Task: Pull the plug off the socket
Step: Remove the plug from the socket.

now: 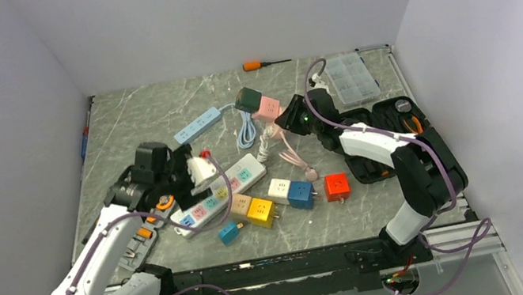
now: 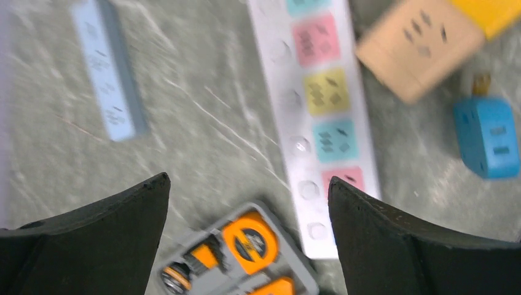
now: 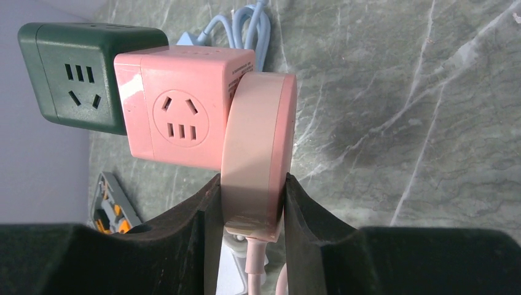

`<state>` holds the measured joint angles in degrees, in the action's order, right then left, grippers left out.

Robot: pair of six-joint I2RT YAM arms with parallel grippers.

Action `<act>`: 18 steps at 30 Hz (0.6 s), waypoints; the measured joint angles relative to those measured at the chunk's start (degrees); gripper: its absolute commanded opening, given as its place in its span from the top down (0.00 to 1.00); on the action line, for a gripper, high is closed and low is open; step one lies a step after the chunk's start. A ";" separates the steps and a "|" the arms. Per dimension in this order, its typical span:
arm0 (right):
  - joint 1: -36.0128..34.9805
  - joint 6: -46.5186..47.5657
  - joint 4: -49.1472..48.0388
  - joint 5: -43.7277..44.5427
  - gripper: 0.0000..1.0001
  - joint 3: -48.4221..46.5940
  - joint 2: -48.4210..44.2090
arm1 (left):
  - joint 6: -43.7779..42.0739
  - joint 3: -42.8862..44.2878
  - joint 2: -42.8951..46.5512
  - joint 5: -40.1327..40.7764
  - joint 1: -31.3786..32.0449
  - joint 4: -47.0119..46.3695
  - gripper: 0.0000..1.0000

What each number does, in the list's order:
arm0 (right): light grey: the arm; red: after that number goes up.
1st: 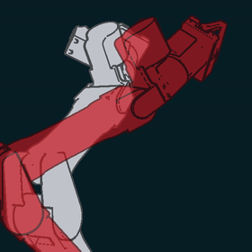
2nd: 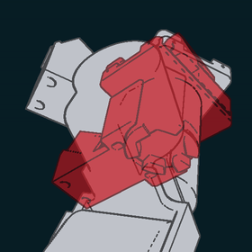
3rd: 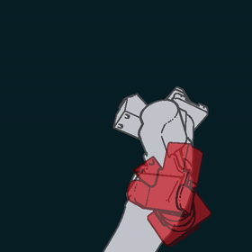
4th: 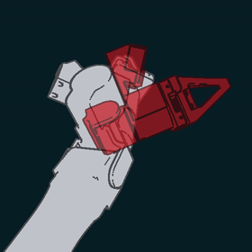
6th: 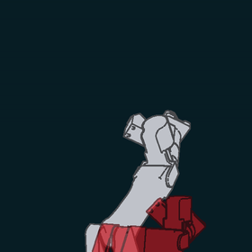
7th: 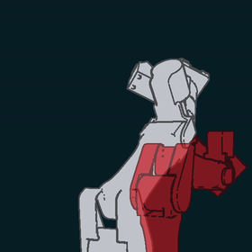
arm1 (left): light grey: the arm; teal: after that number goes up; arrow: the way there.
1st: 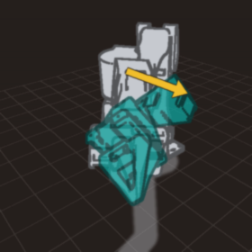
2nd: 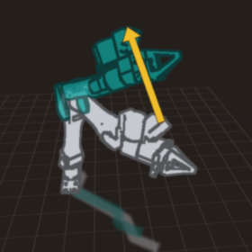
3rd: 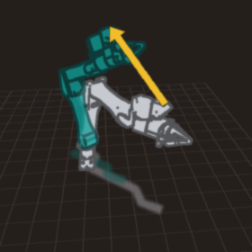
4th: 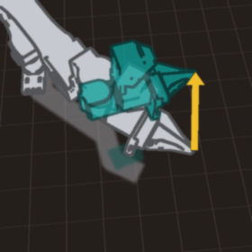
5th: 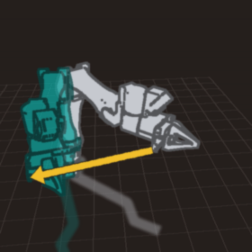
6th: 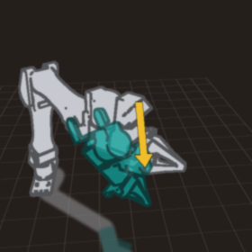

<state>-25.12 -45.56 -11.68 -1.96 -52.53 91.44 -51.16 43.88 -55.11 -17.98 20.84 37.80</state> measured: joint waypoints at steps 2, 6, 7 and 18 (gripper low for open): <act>0.33 -0.48 -0.39 -0.63 1.00 0.28 -0.68 | 3.04 6.05 -2.62 -1.38 0.04 -0.20 0.01; 0.74 -1.68 -2.38 -2.67 1.00 0.31 -2.49 | 10.43 16.94 -7.58 -4.96 1.51 -2.47 0.01; 0.81 -1.88 -2.78 -2.97 1.00 0.31 -2.73 | 11.45 18.05 -8.20 -5.53 1.97 -3.13 0.01; 0.83 -5.05 -9.49 -8.39 1.00 0.33 -5.16 | 26.84 19.56 -18.56 -9.40 7.50 -12.02 0.01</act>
<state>-24.29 -50.61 -21.17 -10.35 -52.21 86.28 -24.32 63.44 -73.67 -27.38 28.34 25.78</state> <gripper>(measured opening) 0.370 0.994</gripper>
